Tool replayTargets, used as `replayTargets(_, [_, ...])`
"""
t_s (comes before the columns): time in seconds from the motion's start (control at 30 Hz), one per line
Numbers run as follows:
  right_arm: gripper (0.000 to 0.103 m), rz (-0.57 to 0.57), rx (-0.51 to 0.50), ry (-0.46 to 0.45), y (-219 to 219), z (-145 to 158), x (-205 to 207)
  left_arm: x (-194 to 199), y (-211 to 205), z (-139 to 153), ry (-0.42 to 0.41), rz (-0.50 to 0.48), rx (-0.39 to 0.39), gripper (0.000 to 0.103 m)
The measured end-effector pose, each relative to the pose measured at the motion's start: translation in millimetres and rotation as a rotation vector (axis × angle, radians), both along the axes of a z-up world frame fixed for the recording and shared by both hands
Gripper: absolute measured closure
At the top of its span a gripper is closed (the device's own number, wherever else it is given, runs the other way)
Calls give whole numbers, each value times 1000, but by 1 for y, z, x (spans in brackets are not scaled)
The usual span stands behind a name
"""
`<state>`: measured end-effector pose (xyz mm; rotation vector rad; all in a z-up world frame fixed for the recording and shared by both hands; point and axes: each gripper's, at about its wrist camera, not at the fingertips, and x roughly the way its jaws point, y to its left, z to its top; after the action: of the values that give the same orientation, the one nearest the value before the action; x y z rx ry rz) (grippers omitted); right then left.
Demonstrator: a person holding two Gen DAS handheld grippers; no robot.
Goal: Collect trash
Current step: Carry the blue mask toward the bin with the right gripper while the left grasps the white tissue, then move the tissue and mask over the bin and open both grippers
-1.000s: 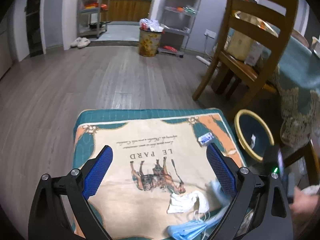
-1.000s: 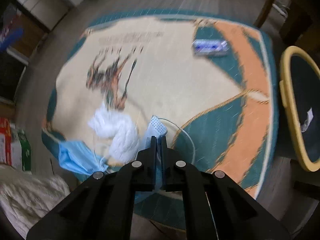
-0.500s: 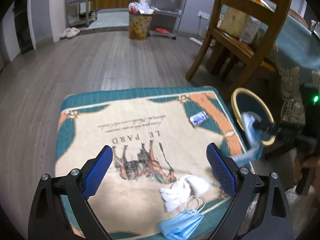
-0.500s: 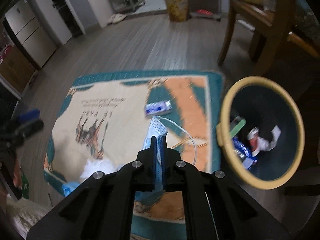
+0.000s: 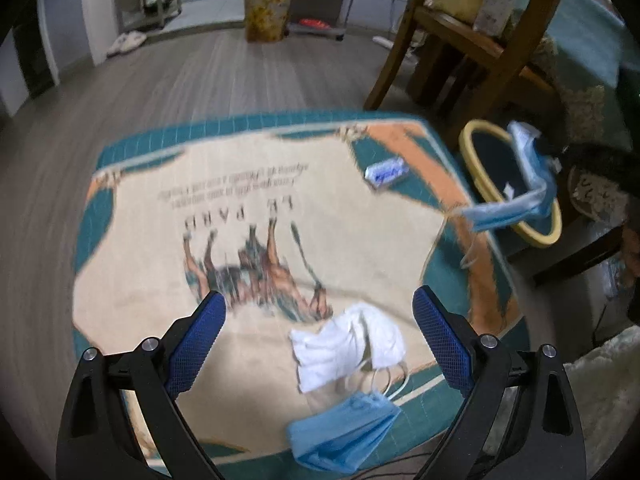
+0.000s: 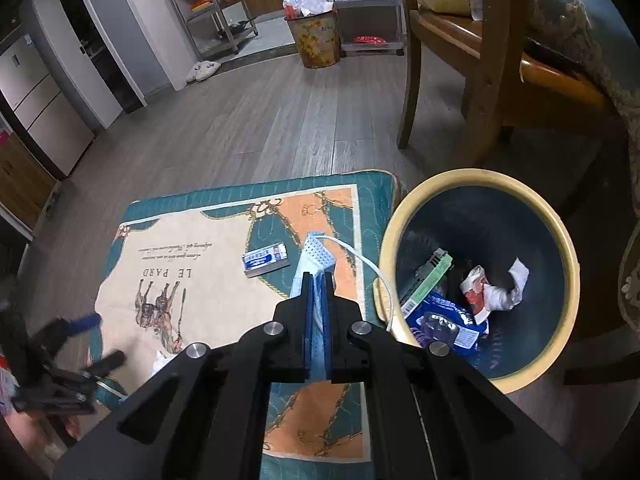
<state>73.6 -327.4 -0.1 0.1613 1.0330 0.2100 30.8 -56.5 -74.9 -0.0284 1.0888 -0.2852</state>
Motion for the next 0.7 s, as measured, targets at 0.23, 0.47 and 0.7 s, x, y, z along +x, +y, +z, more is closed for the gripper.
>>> replayTargets(0.23, [100, 6, -16, -13, 5, 3, -2, -2, -17, -32, 76, -61, 53, 14])
replayTargets(0.47, [100, -3, -12, -11, 1, 2, -2, 7, -34, -62, 149, -125, 149, 28])
replayTargets(0.7, [100, -7, 3, -20, -4, 4, -1, 10, -43, -65, 163, -196, 169, 74])
